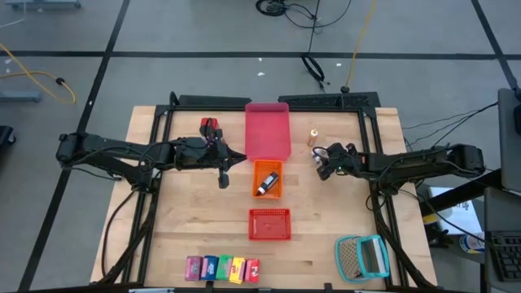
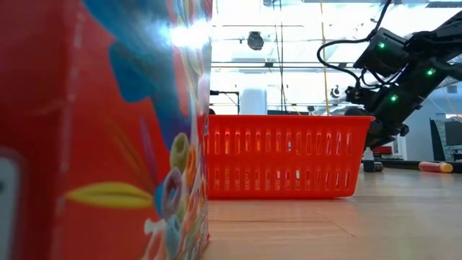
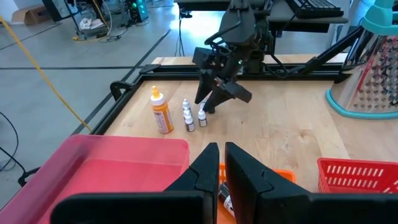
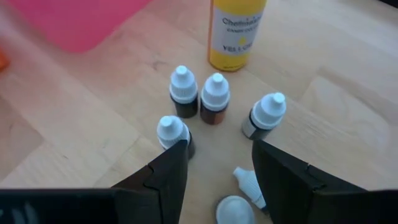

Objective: Pick & Place Kitchen Items
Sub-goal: Put the small black food coloring bottle into the orange basket

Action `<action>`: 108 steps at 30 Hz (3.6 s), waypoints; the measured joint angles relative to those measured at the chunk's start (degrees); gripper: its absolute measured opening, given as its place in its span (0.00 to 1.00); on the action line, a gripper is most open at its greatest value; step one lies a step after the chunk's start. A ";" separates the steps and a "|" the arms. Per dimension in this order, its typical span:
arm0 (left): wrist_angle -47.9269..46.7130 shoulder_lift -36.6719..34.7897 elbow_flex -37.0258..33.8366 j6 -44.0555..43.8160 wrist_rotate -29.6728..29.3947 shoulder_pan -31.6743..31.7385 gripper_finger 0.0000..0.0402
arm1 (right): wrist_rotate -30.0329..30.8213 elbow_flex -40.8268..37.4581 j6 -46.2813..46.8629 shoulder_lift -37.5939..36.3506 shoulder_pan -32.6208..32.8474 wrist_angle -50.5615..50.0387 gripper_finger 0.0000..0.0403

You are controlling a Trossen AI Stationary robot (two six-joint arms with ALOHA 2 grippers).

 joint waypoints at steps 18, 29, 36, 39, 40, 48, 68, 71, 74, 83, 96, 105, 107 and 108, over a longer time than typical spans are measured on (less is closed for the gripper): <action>0.00 0.02 0.00 -0.13 0.00 0.02 0.08 | -3.51 0.00 2.35 -0.02 0.09 -4.40 0.36; 0.00 0.01 0.00 -0.13 0.01 0.02 0.08 | -2.92 -0.01 1.61 -0.02 0.11 -4.25 0.14; 0.00 0.02 0.00 -0.13 0.00 0.00 0.08 | -5.98 1.17 0.24 -0.62 0.12 -4.47 0.14; 0.00 0.02 0.00 -0.13 0.00 0.00 0.08 | -7.39 3.27 -1.84 -1.91 1.07 -4.74 0.14; 0.02 0.02 0.00 -0.13 0.00 0.00 0.08 | -7.42 4.00 -2.54 -2.45 1.67 -5.06 0.14; 0.02 0.02 0.01 -0.09 0.00 0.00 0.08 | -10.88 7.88 -4.53 -5.04 9.08 -1.43 0.14; 0.04 0.02 0.01 -0.11 0.00 0.02 0.08 | -15.67 8.92 -6.53 10.63 28.04 35.22 0.14; 0.04 0.02 0.02 -0.18 0.00 0.02 0.08 | -17.59 11.17 -7.08 13.64 28.22 35.66 0.14; 0.03 0.02 0.02 -0.23 0.00 0.02 0.08 | -18.09 13.81 -7.89 17.23 28.84 35.67 0.14; 0.04 0.02 0.02 -0.26 0.01 -0.01 0.08 | -18.70 19.94 -11.96 24.85 29.25 35.45 0.14; 0.07 0.02 0.02 -0.37 0.00 0.00 0.08 | -17.45 22.23 -15.64 27.70 20.72 35.00 0.14; 0.07 0.02 0.02 -0.37 0.00 0.02 0.08 | -17.75 22.21 -16.45 29.90 17.65 33.63 0.14; 0.08 0.02 0.02 -0.37 0.00 0.02 0.08 | -17.74 22.17 -16.43 30.83 17.53 34.19 0.14; 0.07 0.02 0.02 -0.37 0.02 0.02 0.08 | -17.75 22.22 -16.35 31.64 17.26 35.23 0.14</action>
